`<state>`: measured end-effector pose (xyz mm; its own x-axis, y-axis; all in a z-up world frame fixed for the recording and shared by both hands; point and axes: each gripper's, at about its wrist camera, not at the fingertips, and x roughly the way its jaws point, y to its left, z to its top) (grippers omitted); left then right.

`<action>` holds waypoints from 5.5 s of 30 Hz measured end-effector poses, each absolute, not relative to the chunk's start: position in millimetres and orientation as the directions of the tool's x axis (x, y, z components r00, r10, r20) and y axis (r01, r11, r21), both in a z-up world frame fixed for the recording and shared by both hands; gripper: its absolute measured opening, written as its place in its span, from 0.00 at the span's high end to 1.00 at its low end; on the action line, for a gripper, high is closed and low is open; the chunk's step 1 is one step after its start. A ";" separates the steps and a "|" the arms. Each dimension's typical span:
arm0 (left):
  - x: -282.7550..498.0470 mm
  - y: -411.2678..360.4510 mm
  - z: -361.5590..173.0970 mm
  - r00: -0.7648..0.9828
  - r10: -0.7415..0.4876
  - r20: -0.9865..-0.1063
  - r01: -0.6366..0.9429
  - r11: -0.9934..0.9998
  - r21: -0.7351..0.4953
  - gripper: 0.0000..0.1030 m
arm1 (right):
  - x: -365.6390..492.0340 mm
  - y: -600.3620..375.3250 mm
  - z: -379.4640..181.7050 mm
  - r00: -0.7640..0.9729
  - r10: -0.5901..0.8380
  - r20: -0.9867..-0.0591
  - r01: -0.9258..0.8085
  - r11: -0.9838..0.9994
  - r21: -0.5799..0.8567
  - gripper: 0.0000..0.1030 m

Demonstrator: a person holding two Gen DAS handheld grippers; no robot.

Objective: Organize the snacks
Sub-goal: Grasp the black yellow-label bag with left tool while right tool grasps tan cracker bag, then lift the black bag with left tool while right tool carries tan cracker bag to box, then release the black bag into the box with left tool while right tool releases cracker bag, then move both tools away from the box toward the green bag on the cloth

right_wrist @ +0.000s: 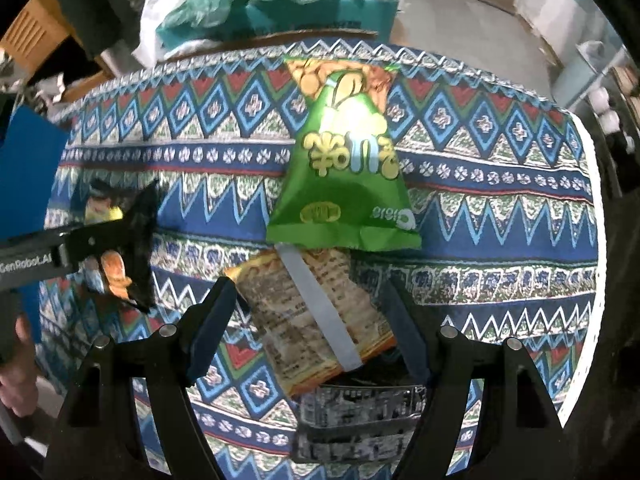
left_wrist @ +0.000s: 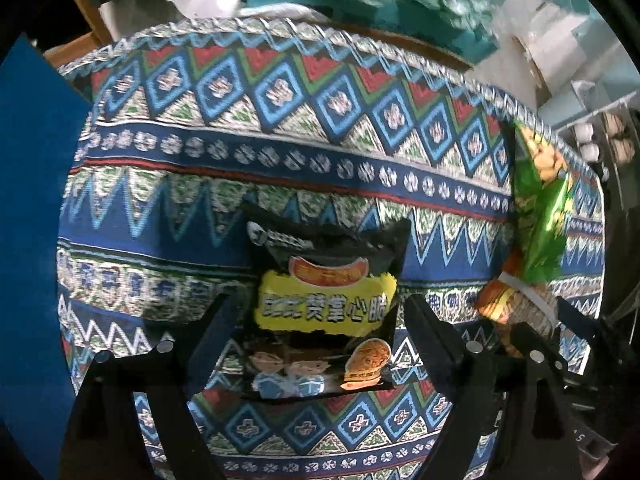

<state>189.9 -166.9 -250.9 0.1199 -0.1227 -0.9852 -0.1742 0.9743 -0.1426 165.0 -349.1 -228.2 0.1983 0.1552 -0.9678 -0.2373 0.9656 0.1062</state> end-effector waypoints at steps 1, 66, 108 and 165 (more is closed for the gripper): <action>190.1 -170.8 -250.9 0.128 -0.112 -0.985 -0.164 0.978 -0.132 0.13 | 163.8 -349.0 -231.0 0.193 0.152 -0.969 -0.246 0.964 0.102 0.27; 67.8 -45.2 -83.8 0.449 -0.008 -0.894 -0.131 0.988 -0.075 0.35 | 101.0 -181.8 -101.8 0.362 0.296 -0.884 -0.398 0.907 0.140 0.54; 31.8 165.1 -117.6 0.397 0.047 -0.917 -0.467 0.870 -0.158 0.35 | 101.4 48.1 -122.9 0.198 0.385 -0.901 -0.608 0.770 0.195 0.53; 67.1 -84.1 -112.8 0.387 -0.058 -0.920 -0.060 0.994 -0.088 0.23 | 105.5 -268.1 -125.8 0.393 0.149 -0.907 -0.119 0.987 0.110 0.28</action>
<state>67.1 -84.1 -112.8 0.3871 -0.0577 -0.9202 -0.0599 0.9944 -0.0875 105.5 -268.1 -125.8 0.3934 0.1486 -0.9073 -0.1189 0.9868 0.1101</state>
